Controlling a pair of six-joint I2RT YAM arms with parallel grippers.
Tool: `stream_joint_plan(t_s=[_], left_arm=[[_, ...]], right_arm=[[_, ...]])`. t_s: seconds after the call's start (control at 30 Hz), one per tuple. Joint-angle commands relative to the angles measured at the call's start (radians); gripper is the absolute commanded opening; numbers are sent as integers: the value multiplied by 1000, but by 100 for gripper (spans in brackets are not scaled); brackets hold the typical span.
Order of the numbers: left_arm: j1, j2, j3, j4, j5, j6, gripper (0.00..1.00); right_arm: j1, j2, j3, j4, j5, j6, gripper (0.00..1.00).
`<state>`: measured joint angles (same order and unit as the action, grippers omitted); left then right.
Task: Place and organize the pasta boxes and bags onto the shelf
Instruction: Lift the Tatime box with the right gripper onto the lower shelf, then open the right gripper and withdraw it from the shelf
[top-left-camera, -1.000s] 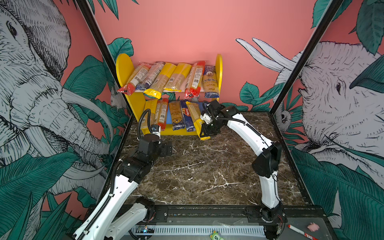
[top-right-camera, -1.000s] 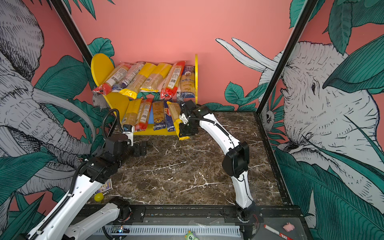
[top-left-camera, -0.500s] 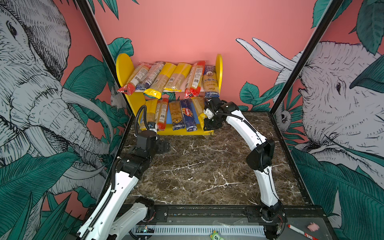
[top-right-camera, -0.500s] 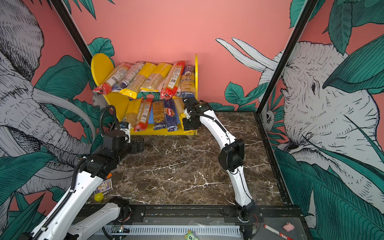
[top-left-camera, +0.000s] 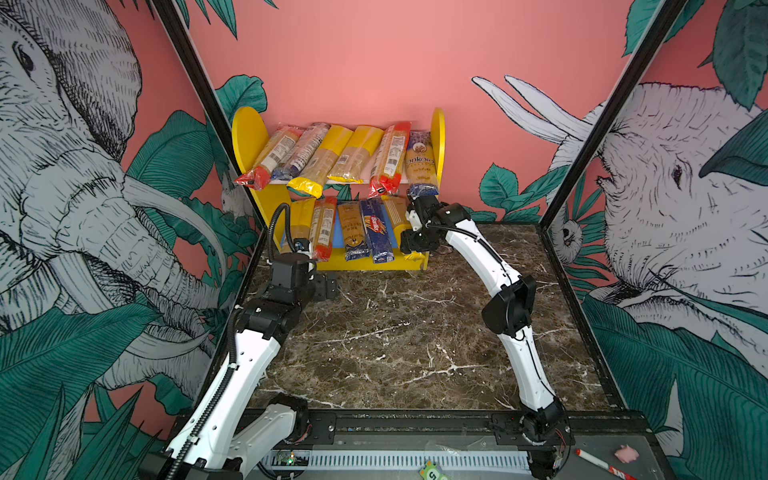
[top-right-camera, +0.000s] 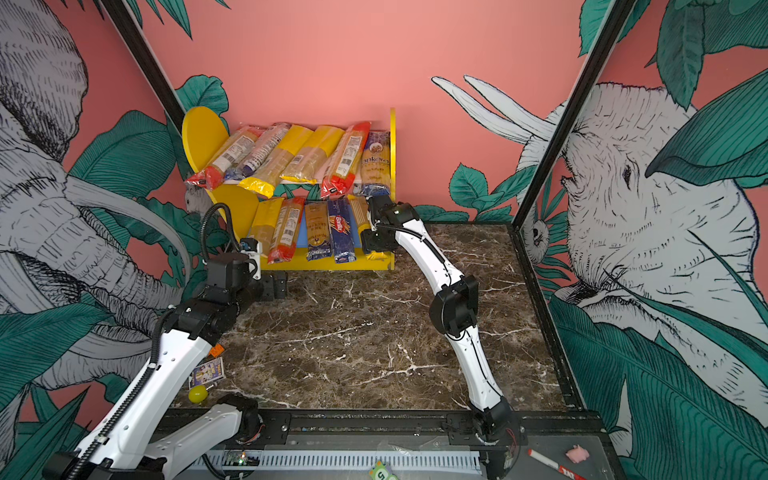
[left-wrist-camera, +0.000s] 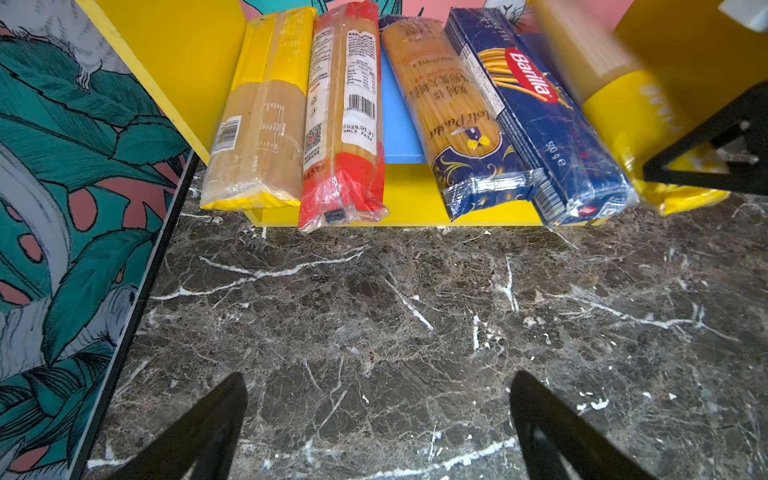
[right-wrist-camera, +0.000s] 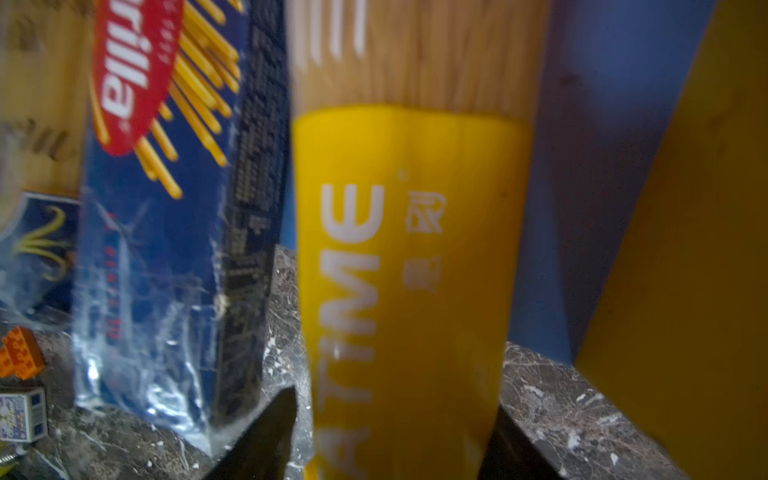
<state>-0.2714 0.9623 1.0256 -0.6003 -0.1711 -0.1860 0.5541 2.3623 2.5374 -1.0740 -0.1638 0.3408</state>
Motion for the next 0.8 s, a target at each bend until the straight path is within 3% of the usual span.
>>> stream_joint_plan(t_s=[0.0,0.17,0.2,0.23,0.27,0.77], left_arm=[[26,-6,35,5,42,15,99],[68,-2,42,4,90,23,99],[73,-6,42,6,95,25,99],[78,-10,41,9,99,25,99],[81,-12,39,9,101,26,99],[88,-124,-46,26,112,-36,100]], right_arm=[[-6,-65,-23,122,20,6,70],[-6,-119,-128,178,2,35,74],[-6,-141,-165,199,-13,37,88],[-5,-162,-207,221,-22,39,90],[-6,-189,-247,245,-36,44,99],[7,-551,-822,419,-20,115,99]])
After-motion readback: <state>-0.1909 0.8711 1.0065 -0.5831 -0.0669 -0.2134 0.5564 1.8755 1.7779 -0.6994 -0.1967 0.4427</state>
